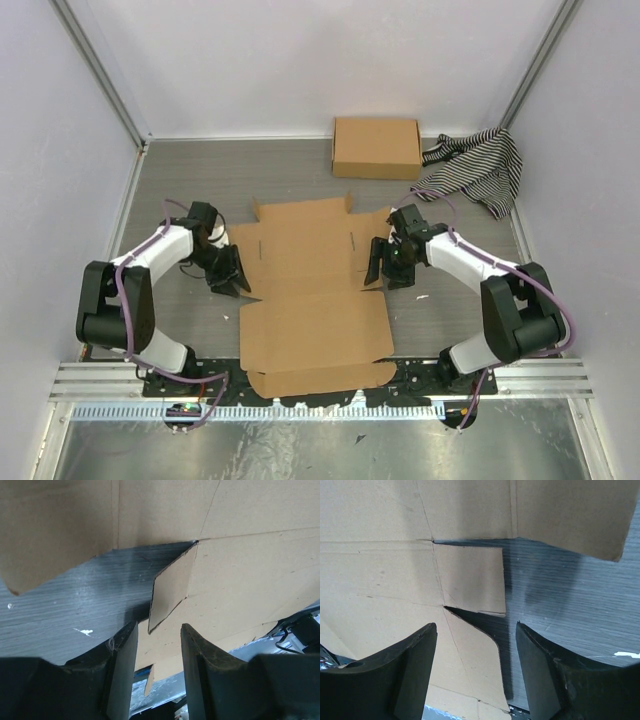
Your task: Fold the paper box
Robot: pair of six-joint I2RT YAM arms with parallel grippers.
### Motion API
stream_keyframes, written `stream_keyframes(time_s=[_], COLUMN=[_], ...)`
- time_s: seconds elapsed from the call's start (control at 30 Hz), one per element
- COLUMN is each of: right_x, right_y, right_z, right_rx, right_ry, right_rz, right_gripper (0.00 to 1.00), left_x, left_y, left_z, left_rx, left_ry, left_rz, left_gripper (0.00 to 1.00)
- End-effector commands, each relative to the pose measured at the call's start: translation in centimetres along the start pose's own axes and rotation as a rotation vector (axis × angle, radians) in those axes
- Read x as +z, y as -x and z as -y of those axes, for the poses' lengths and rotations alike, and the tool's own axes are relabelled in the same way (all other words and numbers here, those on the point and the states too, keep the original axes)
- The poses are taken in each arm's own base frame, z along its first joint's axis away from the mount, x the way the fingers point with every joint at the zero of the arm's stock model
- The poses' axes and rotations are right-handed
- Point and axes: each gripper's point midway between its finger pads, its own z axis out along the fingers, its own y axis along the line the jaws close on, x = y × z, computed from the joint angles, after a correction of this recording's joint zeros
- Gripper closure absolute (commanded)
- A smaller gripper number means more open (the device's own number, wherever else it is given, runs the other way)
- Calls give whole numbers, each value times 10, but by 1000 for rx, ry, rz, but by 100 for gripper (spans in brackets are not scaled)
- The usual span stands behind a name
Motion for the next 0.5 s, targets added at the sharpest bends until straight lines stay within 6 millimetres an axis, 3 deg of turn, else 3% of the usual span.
stream_keyframes(time_s=[0.0, 0.13, 0.33, 0.47], right_x=[4, 14, 18, 12], right_y=[14, 17, 26, 39], right_z=[-3, -1, -12, -25], right_rx=[-8, -9, -16, -34], right_ry=[4, -2, 52, 87], right_rz=[45, 42, 55, 90], right_gripper=[30, 31, 38, 57], left_x=[10, 13, 11, 6], left_y=[5, 8, 13, 22], left_z=[4, 8, 16, 20], left_rx=[10, 13, 26, 40], left_ry=[-17, -31, -55, -52], left_rz=[8, 5, -3, 10], left_gripper=[54, 60, 85, 91])
